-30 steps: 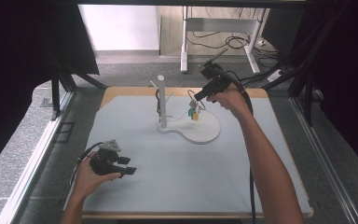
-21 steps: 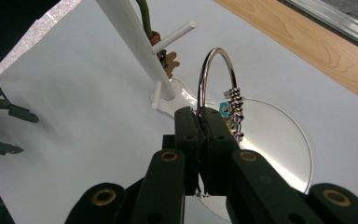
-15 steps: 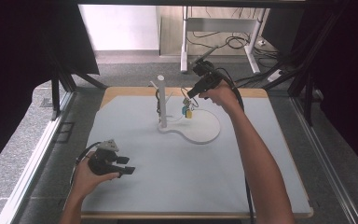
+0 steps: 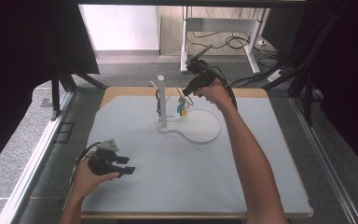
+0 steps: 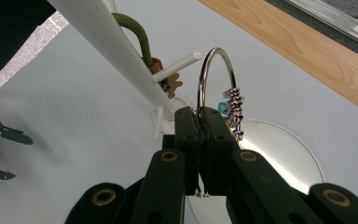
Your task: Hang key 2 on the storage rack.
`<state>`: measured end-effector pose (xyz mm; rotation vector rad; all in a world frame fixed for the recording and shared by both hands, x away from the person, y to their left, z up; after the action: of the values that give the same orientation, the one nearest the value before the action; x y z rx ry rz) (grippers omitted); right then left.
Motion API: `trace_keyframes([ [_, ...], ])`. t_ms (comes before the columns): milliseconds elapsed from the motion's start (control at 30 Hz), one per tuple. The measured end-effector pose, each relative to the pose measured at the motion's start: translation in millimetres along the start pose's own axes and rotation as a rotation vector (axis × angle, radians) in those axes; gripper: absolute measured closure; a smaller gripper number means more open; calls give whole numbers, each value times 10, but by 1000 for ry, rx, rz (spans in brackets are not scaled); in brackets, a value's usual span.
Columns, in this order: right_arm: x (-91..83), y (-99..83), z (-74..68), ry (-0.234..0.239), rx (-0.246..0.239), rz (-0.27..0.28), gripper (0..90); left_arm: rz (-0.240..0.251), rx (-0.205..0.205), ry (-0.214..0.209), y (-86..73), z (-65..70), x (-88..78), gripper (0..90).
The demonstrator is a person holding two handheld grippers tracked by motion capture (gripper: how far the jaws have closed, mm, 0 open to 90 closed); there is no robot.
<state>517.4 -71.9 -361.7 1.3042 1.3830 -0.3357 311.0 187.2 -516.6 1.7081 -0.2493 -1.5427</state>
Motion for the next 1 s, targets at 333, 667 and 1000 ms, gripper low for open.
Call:
trace_keyframes([
  [333, 92, 32, -39, 23, 2, 2, 869, -9, 4, 0, -5, -5, 1, 457],
  [667, 161, 34, -128, 30, -15, -5, 869, -2, -3, 0, -1, 1, 0, 456],
  [1000, 238, 31, -215, 32, -27, -17, 868, -13, 3, -6, -2, 6, 18, 457],
])
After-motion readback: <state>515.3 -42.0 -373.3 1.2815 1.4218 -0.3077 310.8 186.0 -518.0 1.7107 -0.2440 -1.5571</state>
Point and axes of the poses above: each handheld gripper's, and its own axes: x roughly forward along the jaws, y roughly out of its top, z roughly to its right, the point moved 6 cm from there along x, roughly forward along the jaws, and after that the axes turned 15 degrees about x, right-handed, at the moved point
